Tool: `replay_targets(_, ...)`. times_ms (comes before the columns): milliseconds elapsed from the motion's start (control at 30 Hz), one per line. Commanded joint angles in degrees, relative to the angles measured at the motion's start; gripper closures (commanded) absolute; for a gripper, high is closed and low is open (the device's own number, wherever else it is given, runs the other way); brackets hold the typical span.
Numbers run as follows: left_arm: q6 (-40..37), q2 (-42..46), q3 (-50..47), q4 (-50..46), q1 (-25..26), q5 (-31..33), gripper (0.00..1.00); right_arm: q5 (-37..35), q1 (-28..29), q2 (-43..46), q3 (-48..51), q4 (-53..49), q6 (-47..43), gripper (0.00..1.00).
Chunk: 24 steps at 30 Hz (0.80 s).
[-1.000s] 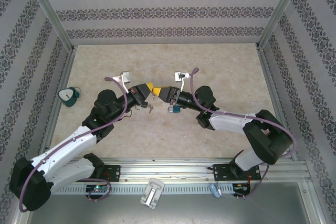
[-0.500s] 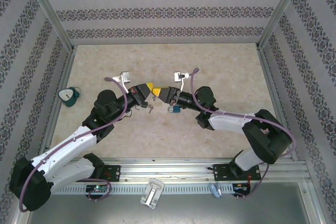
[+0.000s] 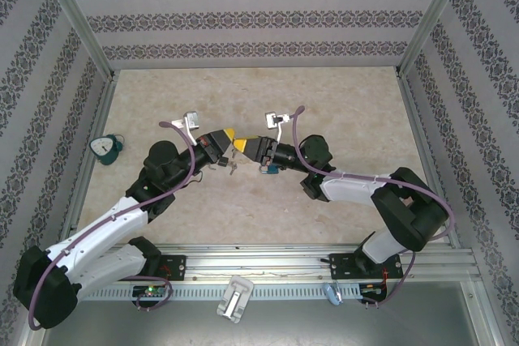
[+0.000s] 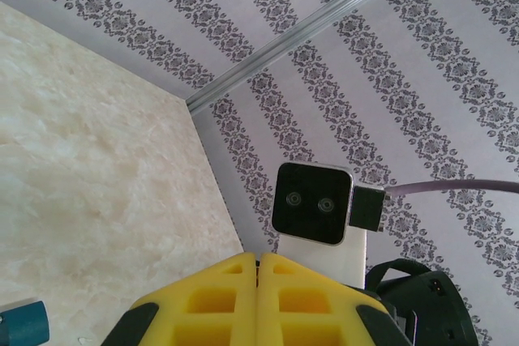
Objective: Unlock with the key
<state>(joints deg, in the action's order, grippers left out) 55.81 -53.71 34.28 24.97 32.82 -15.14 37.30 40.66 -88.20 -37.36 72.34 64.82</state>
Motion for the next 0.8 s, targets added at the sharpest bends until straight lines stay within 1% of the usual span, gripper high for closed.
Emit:
replay_targets(0,0.4,1.1,-0.2,3.6,-0.9,0.5,1.00,1.7,0.6,-0.6,-1.2,3.8,0.2,0.75)
replay_targets(67,0.4,1.2,-0.3,3.5,-1.0,0.5,1.00,1.7,0.5,-0.7,-1.1,4.0,0.4,0.80)
replay_targets(233,0.3,2.5,-0.4,2.6,-1.5,0.6,1.00,1.7,0.0,-0.7,-0.6,4.0,0.4,0.98)
replay_targets(267,0.2,2.9,-0.4,2.1,-1.7,0.6,1.00,1.6,-0.3,-0.5,-0.5,3.8,0.4,1.00)
replay_targets(300,0.2,3.4,-0.5,1.4,-1.8,0.6,1.00,1.8,-0.7,-0.3,-0.4,3.5,0.3,1.00)
replay_targets(333,0.1,3.9,-0.5,0.4,-2.0,0.5,0.92,2.0,-1.1,0.0,-0.3,2.6,0.0,1.00)
replay_targets(400,0.1,5.0,-0.4,-1.8,-2.5,0.4,0.70,2.6,-1.8,0.8,-0.3,0.6,-0.7,1.00)
replay_targets(467,-0.3,6.4,-0.2,-5.0,-3.5,-0.4,0.54,3.5,-3.0,1.7,-0.2,-2.1,-1.6,1.00)
replay_targets(533,-0.8,7.2,0.7,-8.4,-5.0,-2.4,0.52,4.8,-4.2,2.5,-0.2,-4.3,-2.1,1.00)
replay_targets(600,-1.4,7.2,2.6,-12.2,-6.9,-5.9,0.48,6.6,-5.2,3.7,-0.4,-7.5,-3.2,1.00)
replay_targets(700,-2.5,4.7,6.7,-18.5,-10.0,-13.7,0.46,9.6,-6.2,5.7,-1.4,-15.4,-6.6,1.00)
replay_targets(767,-4.0,1.9,9.7,-22.4,-11.0,-19.1,0.44,11.3,-6.3,7.3,-2.7,-22.8,-10.1,1.00)
